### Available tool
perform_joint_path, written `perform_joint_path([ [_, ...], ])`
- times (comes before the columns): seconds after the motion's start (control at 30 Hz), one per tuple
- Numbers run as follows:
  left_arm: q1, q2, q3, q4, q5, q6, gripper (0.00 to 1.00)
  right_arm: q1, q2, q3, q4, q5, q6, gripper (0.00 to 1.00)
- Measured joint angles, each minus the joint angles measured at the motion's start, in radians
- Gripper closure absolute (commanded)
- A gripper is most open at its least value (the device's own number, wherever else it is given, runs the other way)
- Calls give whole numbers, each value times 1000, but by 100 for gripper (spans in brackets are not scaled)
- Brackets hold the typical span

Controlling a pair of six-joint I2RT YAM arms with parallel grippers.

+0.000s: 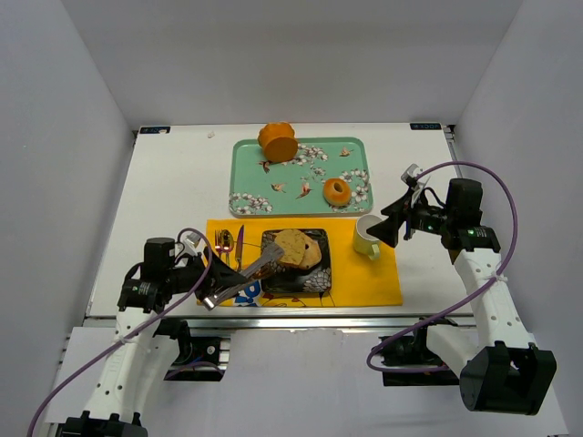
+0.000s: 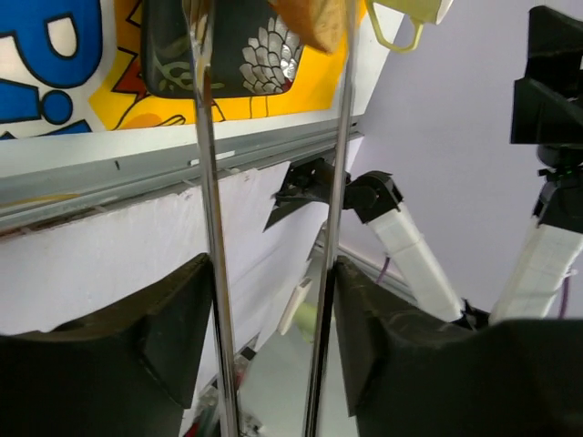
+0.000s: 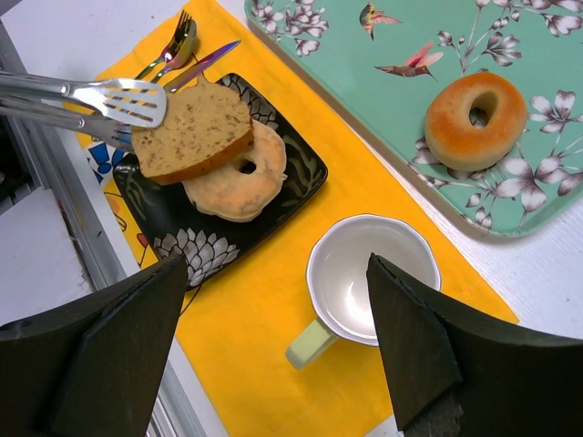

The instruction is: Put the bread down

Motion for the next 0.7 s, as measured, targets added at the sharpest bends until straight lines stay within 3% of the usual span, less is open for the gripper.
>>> perform_joint_path([
  [0.47, 0, -11, 92, -57, -59, -3, 33, 0, 0, 0, -1, -4, 0, 15],
  [0.7, 0, -26, 120, -57, -71, -16, 66, 0, 0, 0, -1, -12, 0, 15],
])
